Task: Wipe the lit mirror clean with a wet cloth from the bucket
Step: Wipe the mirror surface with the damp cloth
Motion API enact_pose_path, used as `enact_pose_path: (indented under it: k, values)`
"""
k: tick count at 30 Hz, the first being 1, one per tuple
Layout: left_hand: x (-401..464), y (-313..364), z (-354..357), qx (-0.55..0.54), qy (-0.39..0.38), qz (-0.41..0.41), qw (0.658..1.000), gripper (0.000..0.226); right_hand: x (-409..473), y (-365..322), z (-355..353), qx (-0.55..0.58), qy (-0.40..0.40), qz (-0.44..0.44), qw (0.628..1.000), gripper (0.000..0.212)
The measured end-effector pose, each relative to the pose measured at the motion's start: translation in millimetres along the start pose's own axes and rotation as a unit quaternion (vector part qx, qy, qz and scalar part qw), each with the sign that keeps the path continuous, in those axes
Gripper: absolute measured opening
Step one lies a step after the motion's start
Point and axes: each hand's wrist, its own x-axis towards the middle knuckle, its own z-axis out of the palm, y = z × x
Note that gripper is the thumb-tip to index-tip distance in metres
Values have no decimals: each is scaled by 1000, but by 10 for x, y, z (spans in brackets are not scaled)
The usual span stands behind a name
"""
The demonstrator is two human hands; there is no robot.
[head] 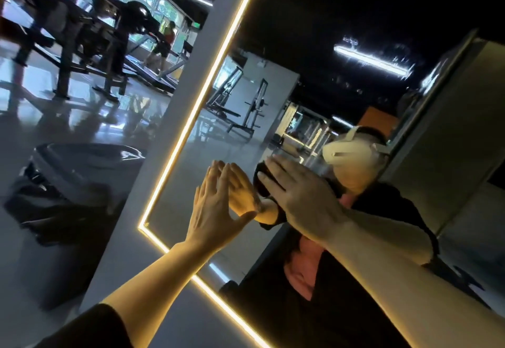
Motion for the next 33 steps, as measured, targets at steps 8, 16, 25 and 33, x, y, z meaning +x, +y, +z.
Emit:
enact_pose_path:
  k: [8,16,25,33]
  values:
    - [27,-102,64,-13,-7,-45,999,122,609,284,-124,-30,54,165,984,51]
    - [81,-306,-22,2,21,-36,999,121,722,190,9,-43,50,80,995,44]
    - [-53,-538,33,-25,28,-52,998,127,549,-633,346,-4,-4,-26,1000,53]
    - [-139,-751,10,-23,28,-101,994,124,1365,-94,110,-63,83,174,979,51]
